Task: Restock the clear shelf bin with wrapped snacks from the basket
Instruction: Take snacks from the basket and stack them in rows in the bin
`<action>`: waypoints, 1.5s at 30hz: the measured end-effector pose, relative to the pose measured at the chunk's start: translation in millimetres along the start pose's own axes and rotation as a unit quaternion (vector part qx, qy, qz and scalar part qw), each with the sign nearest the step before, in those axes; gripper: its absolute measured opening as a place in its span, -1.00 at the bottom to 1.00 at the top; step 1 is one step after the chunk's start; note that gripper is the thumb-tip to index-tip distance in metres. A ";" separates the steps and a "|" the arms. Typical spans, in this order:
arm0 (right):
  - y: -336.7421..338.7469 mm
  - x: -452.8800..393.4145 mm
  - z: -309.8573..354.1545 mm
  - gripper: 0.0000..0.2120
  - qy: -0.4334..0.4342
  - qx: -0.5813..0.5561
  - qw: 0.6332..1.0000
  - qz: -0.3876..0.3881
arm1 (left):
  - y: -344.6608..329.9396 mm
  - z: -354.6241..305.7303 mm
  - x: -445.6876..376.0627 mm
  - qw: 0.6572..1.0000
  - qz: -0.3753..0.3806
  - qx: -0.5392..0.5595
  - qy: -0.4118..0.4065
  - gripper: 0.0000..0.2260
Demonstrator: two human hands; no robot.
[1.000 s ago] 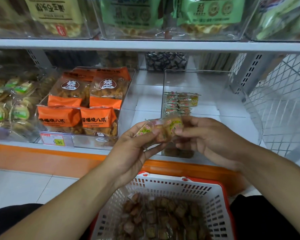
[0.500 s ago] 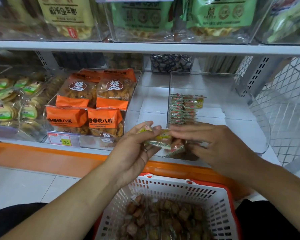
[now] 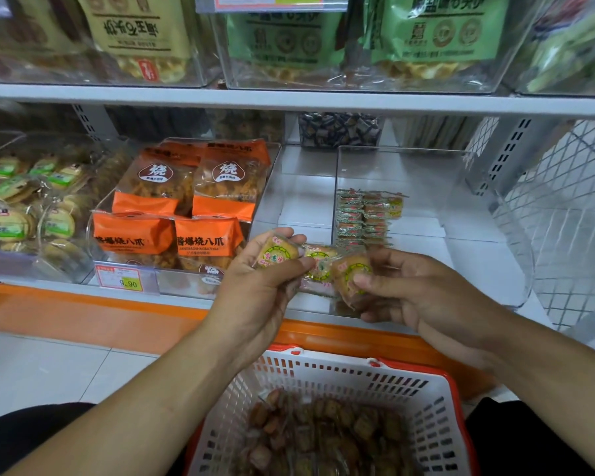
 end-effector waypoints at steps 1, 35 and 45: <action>-1.1 0.0 -0.1 -0.53 0.002 0.010 1.000 -0.011 | 0.1 0.3 -0.4 1.000 0.003 -0.001 0.001 -0.59; -27.5 -2.6 -16.6 -0.65 -0.007 -0.015 1.000 -0.017 | -25.6 7.4 5.4 0.983 -0.033 -0.163 -0.076 -0.83; 22.1 -19.6 44.4 -0.40 0.087 0.145 0.986 0.004 | -52.9 9.5 -12.6 0.931 0.063 -0.326 -0.152 -0.81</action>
Point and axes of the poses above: each hand's wrist, its own x-axis away from the middle knuckle, its own y-axis out of the back of the hand, z = x × y, the point moved 5 cm from there along -x, towards the middle knuckle, and after that the axes turned 1 degree about x, right-handed, at the moved point
